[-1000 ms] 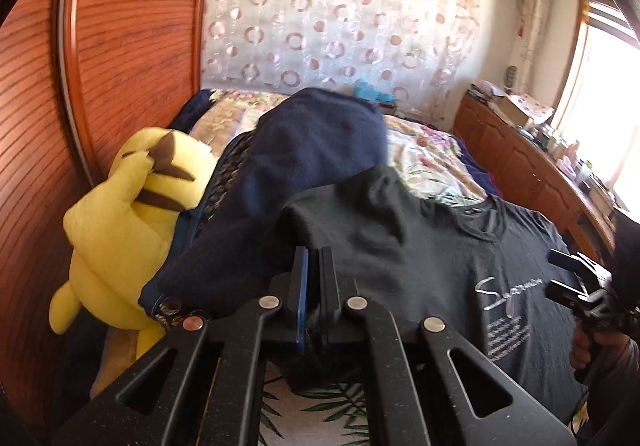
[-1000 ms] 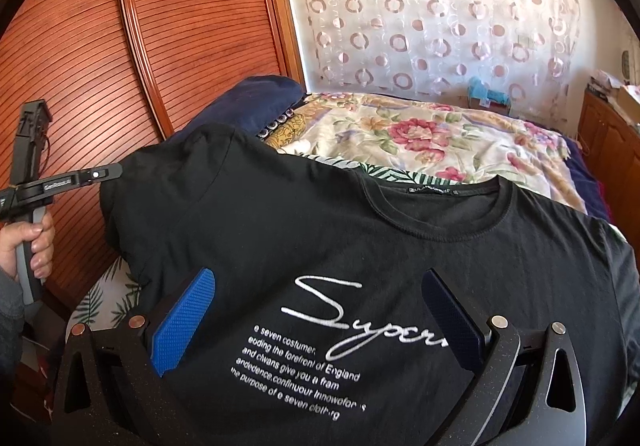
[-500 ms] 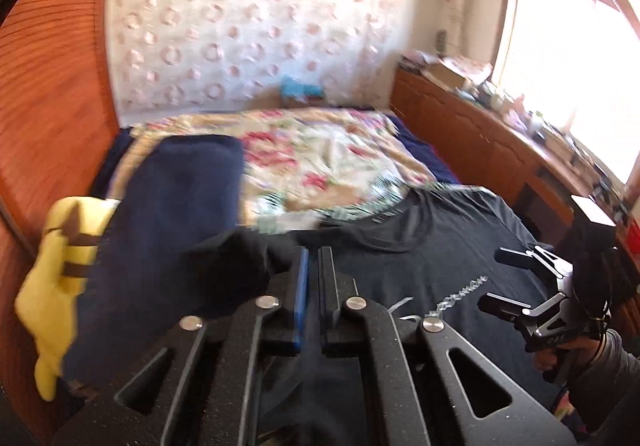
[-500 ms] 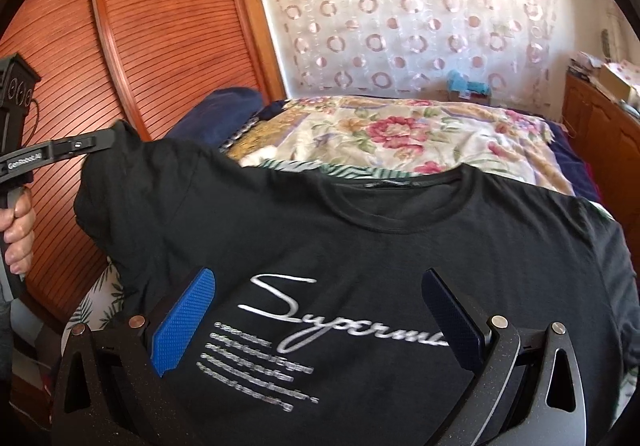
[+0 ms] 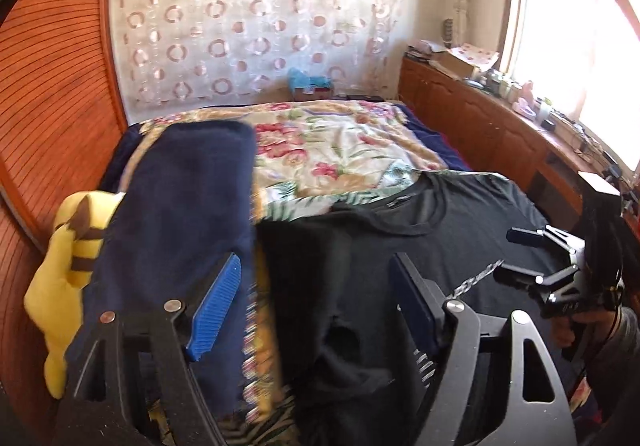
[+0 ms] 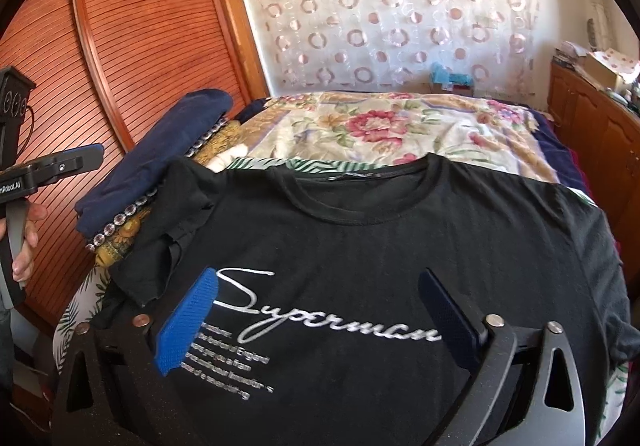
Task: Fold small clothes
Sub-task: 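Grasp the shirt side with the right gripper and fold it inward, then release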
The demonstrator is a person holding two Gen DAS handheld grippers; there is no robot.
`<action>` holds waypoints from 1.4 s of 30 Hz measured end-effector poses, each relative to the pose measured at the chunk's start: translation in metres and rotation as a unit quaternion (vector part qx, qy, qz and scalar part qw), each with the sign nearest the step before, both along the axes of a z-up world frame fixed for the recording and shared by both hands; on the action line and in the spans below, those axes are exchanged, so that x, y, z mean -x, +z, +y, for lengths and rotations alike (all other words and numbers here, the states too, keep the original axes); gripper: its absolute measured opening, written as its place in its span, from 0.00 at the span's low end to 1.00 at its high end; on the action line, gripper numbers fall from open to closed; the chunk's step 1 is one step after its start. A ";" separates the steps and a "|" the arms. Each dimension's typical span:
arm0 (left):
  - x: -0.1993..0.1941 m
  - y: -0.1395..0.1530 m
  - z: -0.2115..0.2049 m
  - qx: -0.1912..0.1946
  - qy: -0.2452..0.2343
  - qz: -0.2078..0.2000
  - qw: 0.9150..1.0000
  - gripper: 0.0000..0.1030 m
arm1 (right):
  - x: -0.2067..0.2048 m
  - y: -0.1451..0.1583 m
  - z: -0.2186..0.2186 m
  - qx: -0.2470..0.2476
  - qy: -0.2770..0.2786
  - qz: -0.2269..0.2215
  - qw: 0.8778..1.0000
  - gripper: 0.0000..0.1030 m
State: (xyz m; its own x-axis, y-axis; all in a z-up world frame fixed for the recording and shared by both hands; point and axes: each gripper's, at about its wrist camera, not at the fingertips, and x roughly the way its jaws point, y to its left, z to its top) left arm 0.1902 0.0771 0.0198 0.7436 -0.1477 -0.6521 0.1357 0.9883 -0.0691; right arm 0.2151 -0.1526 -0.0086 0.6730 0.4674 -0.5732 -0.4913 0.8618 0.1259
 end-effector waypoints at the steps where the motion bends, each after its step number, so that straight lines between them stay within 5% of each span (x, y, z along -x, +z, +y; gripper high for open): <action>1: 0.005 -0.002 0.006 -0.003 0.008 0.000 1.000 0.75 | -0.001 0.000 0.007 -0.001 0.010 0.002 1.000 0.92; 7: 0.020 -0.014 0.031 -0.006 0.040 -0.002 0.999 0.75 | -0.005 -0.010 0.064 0.015 0.083 0.024 0.996 0.64; 16: 0.028 -0.018 0.049 -0.007 0.052 -0.009 0.999 0.75 | -0.002 -0.043 0.174 0.045 0.200 0.084 0.975 0.39; 23: 0.038 -0.022 0.046 -0.008 0.048 -0.011 0.999 0.75 | -0.002 -0.063 0.223 0.068 0.200 0.085 0.974 0.03; 31: 0.045 -0.033 0.029 0.003 0.029 -0.008 1.000 0.75 | 0.030 -0.002 0.160 -0.013 0.147 0.013 0.989 0.03; 34: 0.043 -0.040 0.020 0.005 0.017 -0.002 1.000 0.75 | 0.037 -0.012 0.141 0.002 0.111 0.024 0.994 0.03; 39: 0.041 -0.047 0.003 -0.009 0.012 0.000 1.000 0.75 | 0.028 -0.043 0.147 0.062 0.044 0.036 0.996 0.21; 41: 0.042 -0.048 -0.001 -0.020 0.014 -0.002 1.000 0.75 | 0.022 -0.042 0.156 0.060 0.039 0.037 0.997 0.48; 42: 0.043 -0.049 -0.002 -0.025 0.016 -0.002 1.000 0.75 | 0.022 -0.044 0.160 0.060 0.036 0.038 0.997 0.51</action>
State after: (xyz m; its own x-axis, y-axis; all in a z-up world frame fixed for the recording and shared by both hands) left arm 0.1476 0.0747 -0.0292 0.7500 -0.0910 -0.6551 0.1044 0.9944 -0.0186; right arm 0.1928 0.0077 -0.0525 0.5933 0.4385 -0.6751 -0.5454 0.8358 0.0635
